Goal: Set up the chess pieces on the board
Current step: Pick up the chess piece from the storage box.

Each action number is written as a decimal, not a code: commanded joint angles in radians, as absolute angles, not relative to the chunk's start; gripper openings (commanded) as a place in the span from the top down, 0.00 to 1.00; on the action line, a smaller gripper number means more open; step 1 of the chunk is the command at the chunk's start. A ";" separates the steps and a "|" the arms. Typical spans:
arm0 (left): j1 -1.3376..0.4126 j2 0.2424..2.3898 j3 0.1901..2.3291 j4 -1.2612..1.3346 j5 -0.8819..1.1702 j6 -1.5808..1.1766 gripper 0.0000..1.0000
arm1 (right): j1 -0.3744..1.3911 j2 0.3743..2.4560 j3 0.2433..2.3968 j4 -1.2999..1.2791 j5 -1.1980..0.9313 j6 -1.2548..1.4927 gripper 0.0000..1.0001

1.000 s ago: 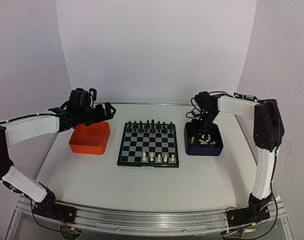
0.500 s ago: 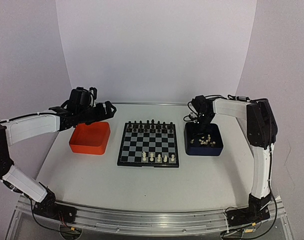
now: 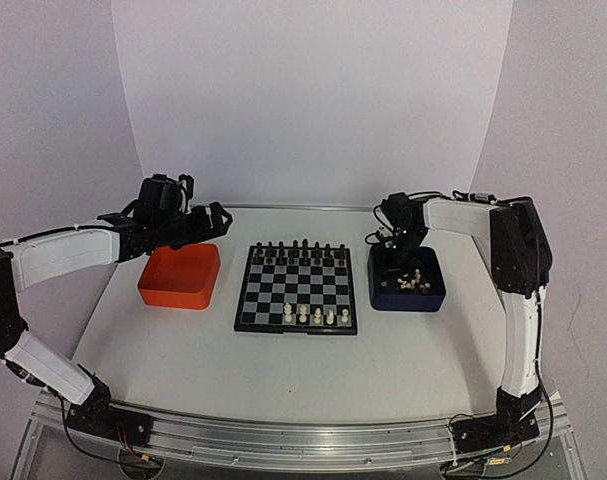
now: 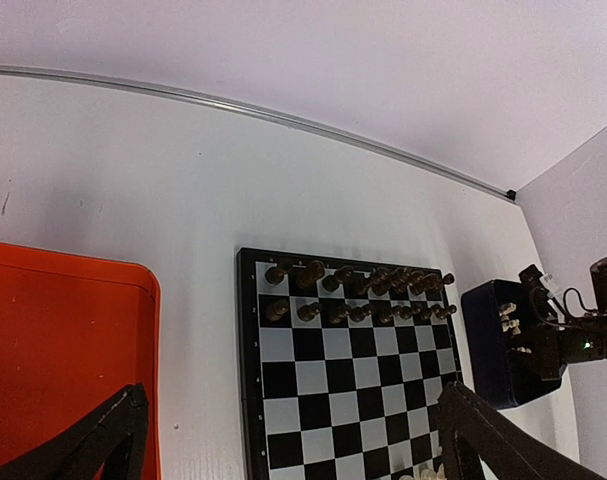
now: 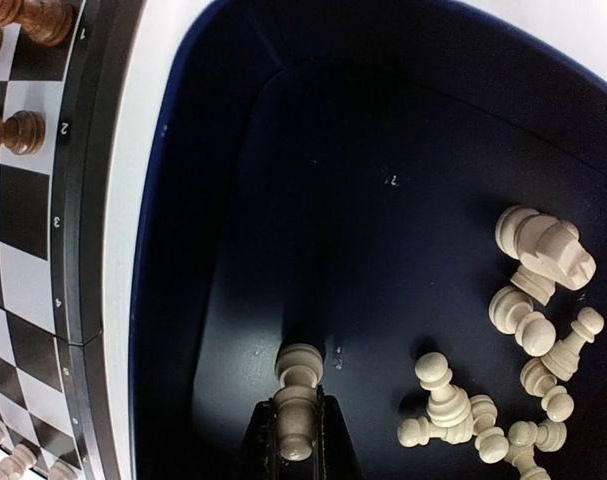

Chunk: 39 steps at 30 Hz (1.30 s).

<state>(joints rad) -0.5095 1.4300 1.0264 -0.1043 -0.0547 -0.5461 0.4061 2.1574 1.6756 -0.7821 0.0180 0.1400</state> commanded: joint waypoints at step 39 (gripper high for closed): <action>-0.488 1.337 0.991 -0.131 -0.085 -0.551 0.00 | 0.794 2.054 1.987 -0.877 -0.153 0.163 1.00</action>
